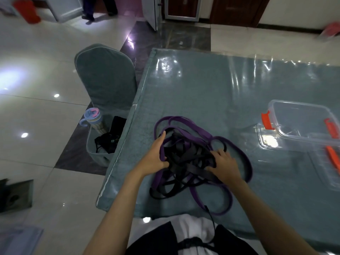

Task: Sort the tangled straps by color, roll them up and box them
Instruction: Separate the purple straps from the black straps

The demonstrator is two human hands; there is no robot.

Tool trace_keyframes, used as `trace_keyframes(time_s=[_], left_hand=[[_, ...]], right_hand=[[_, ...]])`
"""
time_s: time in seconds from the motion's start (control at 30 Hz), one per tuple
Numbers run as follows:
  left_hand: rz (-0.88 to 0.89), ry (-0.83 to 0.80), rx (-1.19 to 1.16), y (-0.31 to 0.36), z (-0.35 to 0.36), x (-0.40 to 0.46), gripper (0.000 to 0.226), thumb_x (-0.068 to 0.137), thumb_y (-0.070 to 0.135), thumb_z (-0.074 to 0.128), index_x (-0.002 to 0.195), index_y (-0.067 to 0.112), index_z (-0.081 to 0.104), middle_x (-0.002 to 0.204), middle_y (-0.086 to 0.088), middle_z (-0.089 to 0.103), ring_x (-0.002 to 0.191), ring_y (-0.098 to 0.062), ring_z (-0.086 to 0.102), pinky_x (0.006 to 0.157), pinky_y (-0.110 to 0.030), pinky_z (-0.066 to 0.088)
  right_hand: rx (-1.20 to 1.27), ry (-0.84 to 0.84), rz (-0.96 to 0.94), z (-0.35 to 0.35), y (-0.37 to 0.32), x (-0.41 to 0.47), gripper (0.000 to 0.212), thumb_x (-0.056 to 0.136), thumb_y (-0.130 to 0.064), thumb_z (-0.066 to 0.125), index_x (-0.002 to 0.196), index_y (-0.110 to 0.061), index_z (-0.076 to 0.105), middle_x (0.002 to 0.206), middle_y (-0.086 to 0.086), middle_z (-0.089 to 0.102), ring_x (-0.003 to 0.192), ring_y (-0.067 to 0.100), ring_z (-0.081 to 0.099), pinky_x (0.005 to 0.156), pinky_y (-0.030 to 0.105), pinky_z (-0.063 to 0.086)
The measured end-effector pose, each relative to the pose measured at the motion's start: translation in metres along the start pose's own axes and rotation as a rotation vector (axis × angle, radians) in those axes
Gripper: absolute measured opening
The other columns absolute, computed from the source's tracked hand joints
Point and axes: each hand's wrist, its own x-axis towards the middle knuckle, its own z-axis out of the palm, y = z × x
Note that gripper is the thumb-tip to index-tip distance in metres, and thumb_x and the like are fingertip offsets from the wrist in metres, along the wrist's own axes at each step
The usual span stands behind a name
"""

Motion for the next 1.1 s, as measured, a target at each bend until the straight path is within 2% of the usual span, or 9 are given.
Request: trace_keyframes(time_s=[0.1,0.17,0.3,0.53,0.7,0.8,0.87,0.93,1.1], left_hand=[[0.001,-0.002,-0.013,-0.006,0.002,0.001,0.119,0.086,-0.006,0.076,0.167,0.043,0.003,0.172,0.015,0.012,0.152,-0.027,0.039,0.112,-0.033,0.052],[-0.004,0.004,-0.039,-0.009,0.002,0.000,0.118,0.087,-0.005,0.076,0.167,0.044,0.004,0.172,0.016,0.013,0.151,-0.027,0.041,0.113,-0.039,0.052],[-0.016,0.015,-0.068,-0.011,0.001,0.002,0.116,0.087,-0.002,0.076,0.163,0.055,0.007,0.169,0.024,0.014,0.144,-0.029,0.051,0.107,-0.036,0.056],[-0.018,0.051,-0.111,-0.010,0.005,0.010,0.115,0.087,0.001,0.076,0.161,0.059,0.010,0.164,0.029,0.023,0.145,-0.016,0.049,0.116,-0.041,0.049],[-0.021,0.052,-0.144,-0.007,0.010,0.016,0.111,0.091,0.004,0.074,0.161,0.059,0.008,0.135,0.059,0.021,0.131,-0.005,0.056,0.112,-0.033,0.052],[-0.016,0.030,-0.152,-0.003,0.014,0.018,0.109,0.093,0.003,0.071,0.161,0.059,0.008,0.137,0.057,0.020,0.133,-0.005,0.053,0.113,-0.031,0.050],[-0.012,0.006,-0.142,-0.003,0.015,0.018,0.109,0.093,0.004,0.071,0.158,0.065,0.009,0.136,0.063,0.020,0.134,-0.001,0.052,0.111,-0.025,0.049],[-0.014,-0.002,-0.129,-0.004,0.015,0.017,0.108,0.092,0.004,0.071,0.157,0.067,0.012,0.140,0.061,0.027,0.135,0.001,0.053,0.112,-0.024,0.048],[-0.017,0.012,-0.149,-0.009,0.011,0.013,0.101,0.092,0.003,0.071,0.162,0.055,0.020,0.166,0.016,0.036,0.144,-0.007,0.050,0.123,-0.041,0.040]], right_hand=[[0.182,0.193,0.036,-0.004,-0.006,0.002,0.049,0.091,-0.041,0.079,0.132,-0.017,0.067,0.133,0.010,0.055,0.128,0.034,0.052,0.101,0.053,0.049],[0.416,0.305,0.208,-0.007,-0.007,0.006,0.058,0.087,-0.046,0.083,0.133,-0.015,0.065,0.135,0.017,0.054,0.128,0.041,0.050,0.103,0.055,0.049],[0.835,0.120,0.490,-0.012,0.000,0.020,0.076,0.089,-0.041,0.083,0.151,-0.010,0.051,0.148,0.023,0.055,0.138,0.040,0.051,0.115,0.048,0.042],[0.482,0.572,-0.053,0.001,-0.008,0.013,0.035,0.091,0.002,0.074,0.125,-0.007,0.074,0.135,0.009,0.071,0.125,0.028,0.064,0.110,0.038,0.045],[0.238,0.285,-0.514,0.012,-0.012,0.001,0.058,0.090,-0.030,0.080,0.144,-0.019,0.062,0.142,-0.002,0.066,0.128,0.023,0.065,0.104,0.048,0.054],[-0.016,-0.041,-0.503,0.018,-0.014,0.001,0.088,0.090,-0.061,0.070,0.164,-0.034,0.030,0.163,-0.011,0.043,0.151,0.015,0.037,0.114,0.044,0.043],[-0.116,-0.065,-0.479,0.022,-0.019,0.005,0.095,0.089,-0.060,0.071,0.167,-0.036,0.021,0.166,-0.013,0.037,0.151,0.016,0.034,0.109,0.042,0.046],[-0.135,0.002,-0.486,0.024,-0.026,0.010,0.091,0.088,-0.053,0.077,0.165,-0.035,0.029,0.160,-0.009,0.044,0.139,0.021,0.047,0.102,0.040,0.052],[0.150,-0.083,-0.513,0.004,-0.032,0.026,0.055,0.090,-0.026,0.080,0.143,-0.027,0.063,0.135,0.001,0.063,0.115,0.022,0.066,0.094,0.041,0.056]])
